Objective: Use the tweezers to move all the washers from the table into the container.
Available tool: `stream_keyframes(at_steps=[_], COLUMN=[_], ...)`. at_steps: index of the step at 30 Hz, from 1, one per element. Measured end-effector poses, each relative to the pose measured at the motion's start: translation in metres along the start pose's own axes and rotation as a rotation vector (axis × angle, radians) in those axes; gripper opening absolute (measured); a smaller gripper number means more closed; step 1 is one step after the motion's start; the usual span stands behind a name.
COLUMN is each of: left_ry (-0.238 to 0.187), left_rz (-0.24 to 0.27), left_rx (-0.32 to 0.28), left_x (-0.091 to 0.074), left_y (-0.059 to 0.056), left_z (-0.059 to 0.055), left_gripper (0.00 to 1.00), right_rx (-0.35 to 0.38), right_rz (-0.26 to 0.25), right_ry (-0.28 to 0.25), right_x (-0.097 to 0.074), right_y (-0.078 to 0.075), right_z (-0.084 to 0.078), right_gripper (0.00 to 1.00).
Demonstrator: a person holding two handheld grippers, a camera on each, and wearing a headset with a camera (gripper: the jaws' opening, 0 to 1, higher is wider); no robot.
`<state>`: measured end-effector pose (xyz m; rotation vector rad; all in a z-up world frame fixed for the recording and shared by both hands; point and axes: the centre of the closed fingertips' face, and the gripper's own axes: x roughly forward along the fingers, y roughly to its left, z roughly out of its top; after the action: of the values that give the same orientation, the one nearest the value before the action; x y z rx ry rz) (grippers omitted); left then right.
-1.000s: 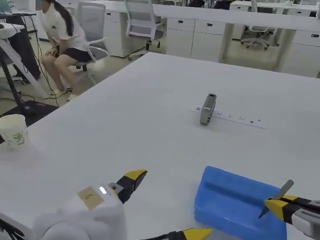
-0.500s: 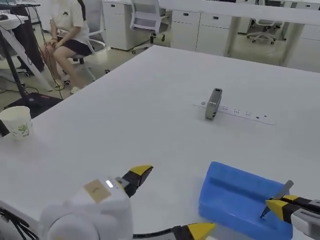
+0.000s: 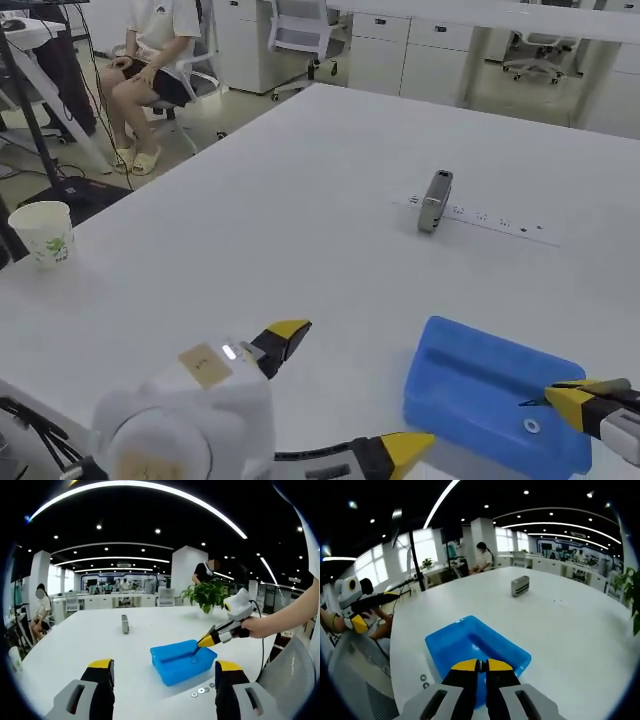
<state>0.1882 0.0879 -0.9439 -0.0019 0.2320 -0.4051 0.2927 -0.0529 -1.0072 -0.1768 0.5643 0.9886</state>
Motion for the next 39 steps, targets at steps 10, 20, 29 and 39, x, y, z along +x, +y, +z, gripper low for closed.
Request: stream_keyframes(at_steps=[10, 20, 29, 39], left_ry=[0.021, 0.037, 0.042, 0.055], left_rz=[0.001, -0.011, -0.023, -0.024], left_rx=[0.015, 0.020, 0.026, 0.030], left_x=[0.000, 0.001, 0.001, 0.001], left_y=[0.000, -0.002, -0.005, -0.005], left_z=[-0.004, -0.006, -0.007, -0.009], left_gripper=[0.82, 0.81, 0.81, 0.79], right_rx=[0.053, 0.077, -0.031, -0.122], right_rz=[0.027, 0.113, 0.212, 0.249], right_ry=[-0.018, -0.003, 0.177, 0.290], right_x=[-0.020, -0.045, -0.037, -0.024], right_y=[0.014, 0.047, 0.078, 0.085], right_z=[0.007, 0.007, -0.033, -0.054], right_gripper=[0.02, 0.02, 0.02, 0.03])
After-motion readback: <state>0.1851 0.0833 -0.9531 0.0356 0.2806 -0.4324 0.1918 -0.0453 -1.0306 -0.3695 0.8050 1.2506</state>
